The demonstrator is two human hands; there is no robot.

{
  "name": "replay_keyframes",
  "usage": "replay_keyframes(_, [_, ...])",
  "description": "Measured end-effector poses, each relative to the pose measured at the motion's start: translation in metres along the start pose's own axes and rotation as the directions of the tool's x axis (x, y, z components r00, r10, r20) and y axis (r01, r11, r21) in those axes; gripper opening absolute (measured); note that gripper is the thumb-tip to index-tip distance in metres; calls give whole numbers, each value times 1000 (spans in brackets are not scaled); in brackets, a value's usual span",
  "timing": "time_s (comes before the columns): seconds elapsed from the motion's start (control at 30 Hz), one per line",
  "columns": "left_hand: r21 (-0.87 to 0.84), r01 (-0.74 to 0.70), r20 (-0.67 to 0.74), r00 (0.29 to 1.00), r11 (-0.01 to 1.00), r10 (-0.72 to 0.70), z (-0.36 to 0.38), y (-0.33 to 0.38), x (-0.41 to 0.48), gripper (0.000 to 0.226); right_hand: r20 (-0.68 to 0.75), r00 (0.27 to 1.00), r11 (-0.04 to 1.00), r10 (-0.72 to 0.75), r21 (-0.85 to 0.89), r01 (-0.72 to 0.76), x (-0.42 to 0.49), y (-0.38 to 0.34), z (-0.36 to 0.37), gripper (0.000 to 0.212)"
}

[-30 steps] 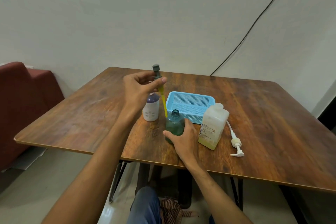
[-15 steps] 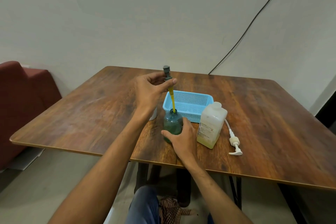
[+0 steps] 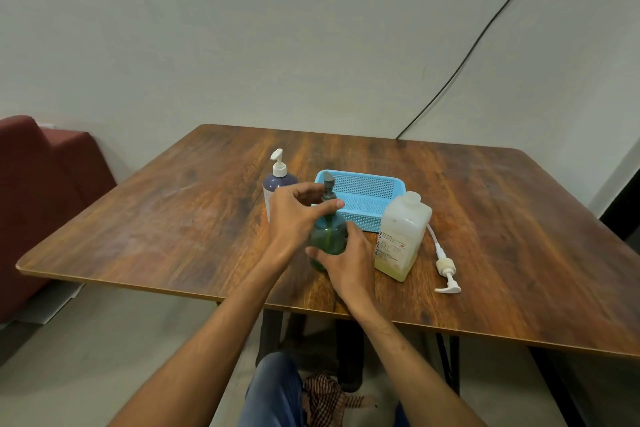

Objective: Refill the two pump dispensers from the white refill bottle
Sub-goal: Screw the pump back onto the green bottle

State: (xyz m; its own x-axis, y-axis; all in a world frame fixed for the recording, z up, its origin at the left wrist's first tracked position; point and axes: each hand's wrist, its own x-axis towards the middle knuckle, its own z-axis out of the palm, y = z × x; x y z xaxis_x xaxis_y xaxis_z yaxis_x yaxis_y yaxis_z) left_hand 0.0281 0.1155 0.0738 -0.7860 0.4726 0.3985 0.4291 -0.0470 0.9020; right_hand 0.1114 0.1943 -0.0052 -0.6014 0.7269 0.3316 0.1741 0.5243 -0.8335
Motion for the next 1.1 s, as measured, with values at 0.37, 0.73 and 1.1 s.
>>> replay_keyframes(0.37, [-9, -24, 142, 990, 1000, 25, -6, -7, -8, 30, 9, 999, 999, -31, 23, 31, -2, -2, -2, 72])
replay_keyframes(0.73, [94, -50, -92, 994, 994, 58, 7, -10, -18, 35, 18, 1000, 1000, -5, 7, 4, -1, -2, -3, 70])
replay_keyframes(1.1, [-62, 50, 137, 990, 997, -42, -7, -15, -22, 48, 22, 999, 1000, -25, 4, 25, -2, -2, -4, 67])
